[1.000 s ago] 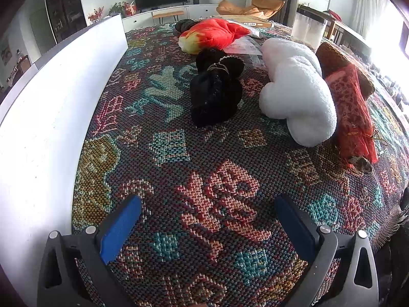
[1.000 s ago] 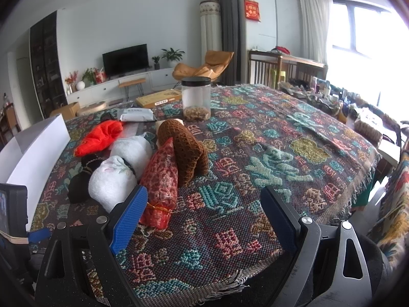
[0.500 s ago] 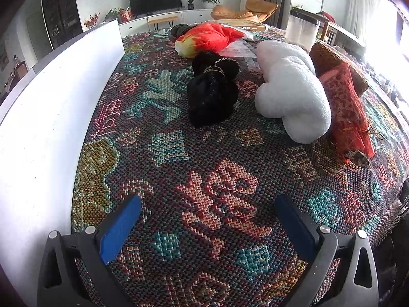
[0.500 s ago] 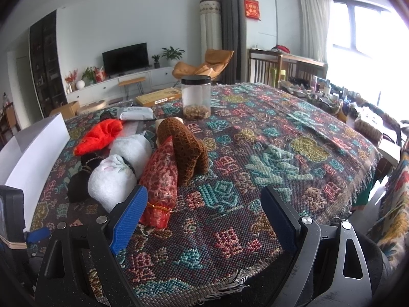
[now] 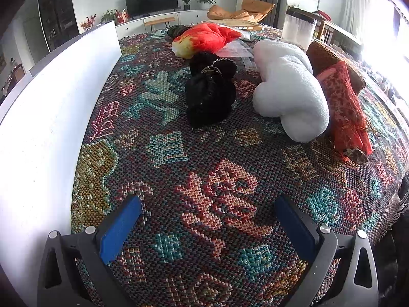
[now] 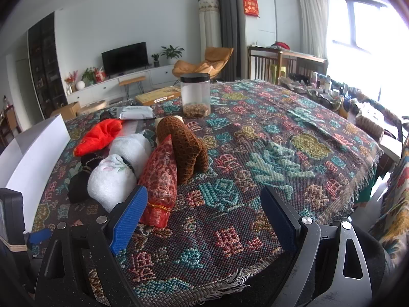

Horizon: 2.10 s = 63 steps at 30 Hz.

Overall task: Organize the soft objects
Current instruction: 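Move left tool toward black plush toy while right tool approaches red lace mesh bag, then grasp black plush toy with left tool while right tool grasps red mesh bag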

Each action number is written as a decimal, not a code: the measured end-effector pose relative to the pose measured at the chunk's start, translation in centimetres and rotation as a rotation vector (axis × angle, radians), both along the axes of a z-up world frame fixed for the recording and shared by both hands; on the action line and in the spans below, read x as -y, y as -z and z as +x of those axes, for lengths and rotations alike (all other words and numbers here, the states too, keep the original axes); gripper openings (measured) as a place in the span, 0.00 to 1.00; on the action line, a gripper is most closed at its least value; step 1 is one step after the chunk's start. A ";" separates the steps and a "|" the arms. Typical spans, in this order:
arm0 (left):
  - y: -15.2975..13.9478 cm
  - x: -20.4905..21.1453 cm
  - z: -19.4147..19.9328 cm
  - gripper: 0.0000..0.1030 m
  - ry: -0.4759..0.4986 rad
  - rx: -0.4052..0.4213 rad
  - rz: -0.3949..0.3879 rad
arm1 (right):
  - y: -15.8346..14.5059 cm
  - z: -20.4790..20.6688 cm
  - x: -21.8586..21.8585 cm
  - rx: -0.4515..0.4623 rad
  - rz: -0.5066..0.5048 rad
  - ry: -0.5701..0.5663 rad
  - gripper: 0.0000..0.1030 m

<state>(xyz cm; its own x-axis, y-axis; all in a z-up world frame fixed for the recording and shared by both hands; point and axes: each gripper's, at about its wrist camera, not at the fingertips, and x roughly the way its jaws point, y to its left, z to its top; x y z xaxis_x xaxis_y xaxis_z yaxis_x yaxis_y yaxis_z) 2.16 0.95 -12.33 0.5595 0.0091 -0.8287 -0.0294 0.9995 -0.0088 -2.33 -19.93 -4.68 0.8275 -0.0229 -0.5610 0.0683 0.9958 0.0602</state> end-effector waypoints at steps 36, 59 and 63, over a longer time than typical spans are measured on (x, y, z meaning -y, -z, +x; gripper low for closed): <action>-0.3 -0.7 -0.3 1.00 0.101 -0.023 -0.031 | 6.4 10.6 -1.5 -0.413 0.181 -0.209 0.87; -1.5 -2.9 13.7 0.37 0.029 -0.038 -0.197 | 5.4 8.2 5.6 -0.453 0.474 -0.283 0.34; -1.9 -3.1 11.7 0.35 0.043 -0.049 -0.212 | 4.9 9.1 8.1 -0.503 0.285 -0.248 0.72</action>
<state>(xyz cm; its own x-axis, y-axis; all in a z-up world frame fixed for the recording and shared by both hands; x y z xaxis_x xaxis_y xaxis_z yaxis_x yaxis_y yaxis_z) 13.87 4.00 -10.45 0.5144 -0.1910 -0.8360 0.0080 0.9759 -0.2181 6.80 -28.06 -9.54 0.4219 0.3438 -0.8389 -0.0734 0.9352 0.3463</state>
